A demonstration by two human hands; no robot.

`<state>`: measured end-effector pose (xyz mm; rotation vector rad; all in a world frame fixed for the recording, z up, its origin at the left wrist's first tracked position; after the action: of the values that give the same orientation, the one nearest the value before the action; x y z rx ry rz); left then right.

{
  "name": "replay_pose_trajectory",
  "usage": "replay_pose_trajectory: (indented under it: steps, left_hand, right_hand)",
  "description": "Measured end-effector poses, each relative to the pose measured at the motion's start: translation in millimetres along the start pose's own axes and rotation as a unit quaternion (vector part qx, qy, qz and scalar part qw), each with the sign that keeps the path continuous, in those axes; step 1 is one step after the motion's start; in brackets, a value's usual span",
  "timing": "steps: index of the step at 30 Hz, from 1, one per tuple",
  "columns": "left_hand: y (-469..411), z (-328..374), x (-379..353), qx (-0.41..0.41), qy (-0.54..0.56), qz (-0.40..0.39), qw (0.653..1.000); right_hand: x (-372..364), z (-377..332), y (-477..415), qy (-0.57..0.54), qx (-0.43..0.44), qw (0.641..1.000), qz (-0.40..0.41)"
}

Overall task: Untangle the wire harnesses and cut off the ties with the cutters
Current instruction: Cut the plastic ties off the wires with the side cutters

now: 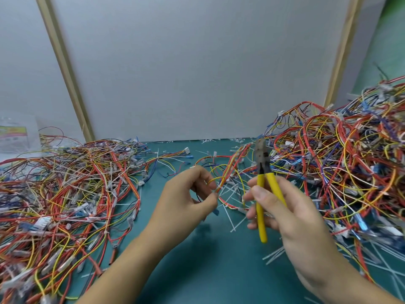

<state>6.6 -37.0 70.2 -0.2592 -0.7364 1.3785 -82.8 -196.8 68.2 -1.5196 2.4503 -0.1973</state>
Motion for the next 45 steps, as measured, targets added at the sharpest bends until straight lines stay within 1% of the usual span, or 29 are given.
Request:
replay_pose_trajectory:
  steps: [3, 6, 8, 10, 11, 14, 15, 16, 18, 20, 21, 22, 23, 24, 25, 27, 29, 31, 34, 37, 41, 43, 45]
  left_hand:
    - [2, 2, -1, -0.054, -0.027, -0.020, 0.998]
    - [3, 6, 1, -0.136, -0.099, -0.060, 0.984]
    - [4, 8, 1, -0.173, -0.147, -0.082, 0.970]
    - [4, 9, 1, -0.183, -0.175, -0.086, 0.964]
    - [4, 10, 0, -0.176, -0.171, -0.094, 0.965]
    - [8, 11, -1, -0.122, -0.088, -0.138, 0.979]
    - [8, 11, 0, -0.115, -0.064, -0.122, 0.984]
    - [7, 10, 3, -0.104, -0.045, -0.084, 0.990]
    - [2, 9, 12, -0.057, 0.002, 0.035, 0.998]
    - [-4, 8, 23, -0.028, 0.026, 0.150, 0.988]
    - [-6, 9, 26, -0.030, 0.023, 0.183, 0.982]
    - [-8, 9, 27, -0.028, 0.023, 0.191, 0.981]
    - [-10, 9, 24, -0.017, 0.033, 0.173, 0.984]
    - [-11, 8, 19, 0.008, 0.053, 0.130, 0.990]
    - [-10, 7, 11, 0.041, 0.078, 0.069, 0.994]
    - [-4, 3, -5, 0.120, 0.110, -0.054, 0.985]
    - [3, -6, -15, 0.189, 0.108, -0.122, 0.968]
    - [4, -15, -17, 0.208, 0.095, -0.172, 0.958]
    - [-1, -17, -14, 0.178, 0.082, -0.203, 0.959]
    - [-3, -19, -9, 0.166, 0.122, -0.168, 0.964]
    - [-8, -17, -2, 0.161, 0.193, -0.077, 0.965]
    - [-10, -15, 0, 0.160, 0.244, -0.038, 0.956]
    - [-11, -13, 2, 0.159, 0.285, -0.017, 0.945]
  right_hand:
    - [7, 1, -6, -0.005, 0.005, 0.999, 0.048]
    - [8, 5, -10, -0.021, -0.029, 0.998, 0.042]
    - [8, 9, -11, -0.040, -0.059, 0.997, 0.023]
    - [8, 12, -11, -0.054, -0.079, 0.995, 0.005]
    - [7, 13, -11, -0.059, -0.087, 0.994, 0.000]
    - [6, 15, -11, -0.076, -0.105, 0.992, -0.009]
    - [6, 15, -11, -0.085, -0.111, 0.990, -0.011]
    - [6, 16, -11, -0.094, -0.117, 0.989, -0.012]
    - [6, 16, -10, -0.107, -0.123, 0.986, -0.016]
    - [5, 14, -9, -0.111, -0.122, 0.986, -0.034]
    - [4, 12, -7, -0.110, -0.117, 0.986, -0.049]
    - [3, 11, -5, -0.106, -0.109, 0.986, -0.068]
    - [1, 10, -2, -0.097, -0.099, 0.986, -0.092]
    - [-1, 8, 1, -0.083, -0.087, 0.986, -0.119]
    - [-3, 7, 4, -0.065, -0.076, 0.984, -0.149]
    - [-8, 4, 11, -0.030, -0.059, 0.975, -0.214]
    - [-11, 2, 15, 0.002, -0.054, 0.965, -0.258]
    - [-11, 1, 16, 0.025, -0.048, 0.959, -0.277]
    - [-12, 2, 18, 0.031, -0.037, 0.957, -0.287]
    - [-12, 4, 18, 0.012, -0.029, 0.962, -0.270]
    - [-5, 3, 8, -0.039, 0.014, 0.987, -0.155]
    - [-1, 3, 4, -0.065, 0.014, 0.992, -0.109]
    - [1, 4, 0, -0.063, 0.008, 0.995, -0.080]
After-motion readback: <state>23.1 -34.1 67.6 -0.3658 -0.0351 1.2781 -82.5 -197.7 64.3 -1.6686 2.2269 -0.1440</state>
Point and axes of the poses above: each hand's wrist, its own y-axis away from the middle knuckle, its own x-axis out of the back of the hand, z = x × y, the point moved 3 cm from there along -y, towards the middle knuckle, and after that the axes turned 10 degrees about z, right-handed, at the moved point
